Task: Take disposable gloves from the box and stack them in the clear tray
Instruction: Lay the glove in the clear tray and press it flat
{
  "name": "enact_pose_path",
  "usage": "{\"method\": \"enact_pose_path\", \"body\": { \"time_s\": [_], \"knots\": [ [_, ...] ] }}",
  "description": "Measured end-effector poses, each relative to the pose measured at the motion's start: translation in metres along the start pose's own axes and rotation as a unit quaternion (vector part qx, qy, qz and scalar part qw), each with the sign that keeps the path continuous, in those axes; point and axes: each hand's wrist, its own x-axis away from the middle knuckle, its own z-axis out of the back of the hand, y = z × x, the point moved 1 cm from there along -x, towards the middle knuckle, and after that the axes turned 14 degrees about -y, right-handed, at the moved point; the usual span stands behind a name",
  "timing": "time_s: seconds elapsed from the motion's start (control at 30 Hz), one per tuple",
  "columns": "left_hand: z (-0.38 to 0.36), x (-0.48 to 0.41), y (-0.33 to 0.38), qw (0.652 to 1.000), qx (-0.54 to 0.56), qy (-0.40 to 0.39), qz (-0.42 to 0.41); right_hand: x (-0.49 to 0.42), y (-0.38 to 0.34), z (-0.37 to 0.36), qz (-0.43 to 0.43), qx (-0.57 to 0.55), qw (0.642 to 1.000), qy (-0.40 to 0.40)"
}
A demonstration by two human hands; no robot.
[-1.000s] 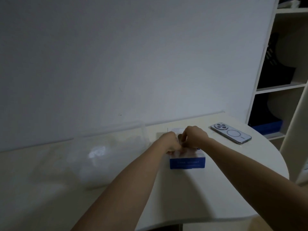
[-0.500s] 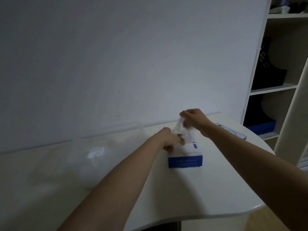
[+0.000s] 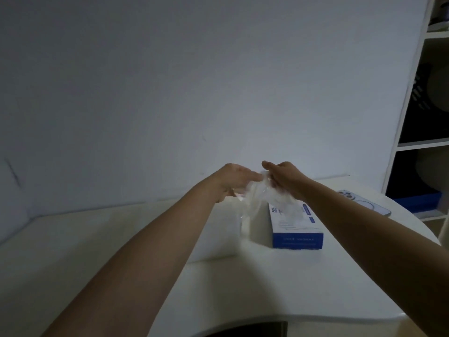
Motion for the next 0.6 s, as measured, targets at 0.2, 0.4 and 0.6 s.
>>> {"method": "enact_pose_path", "body": {
  "time_s": [0.2,0.4,0.6],
  "knots": [
    [0.041,0.025,-0.014,0.979,0.013,0.196,-0.045,-0.003,-0.031,-0.039,0.012,-0.101,0.992,-0.077],
    [0.070,0.047,-0.027,0.967,0.180,0.179,-0.002,-0.004,-0.057,-0.069,0.053,-0.141,0.986,-0.073],
    [0.087,0.052,-0.049,0.939,0.121,0.319,-0.033,-0.003,-0.059,-0.088,0.030,0.018,0.985,-0.167]
  ]
}}
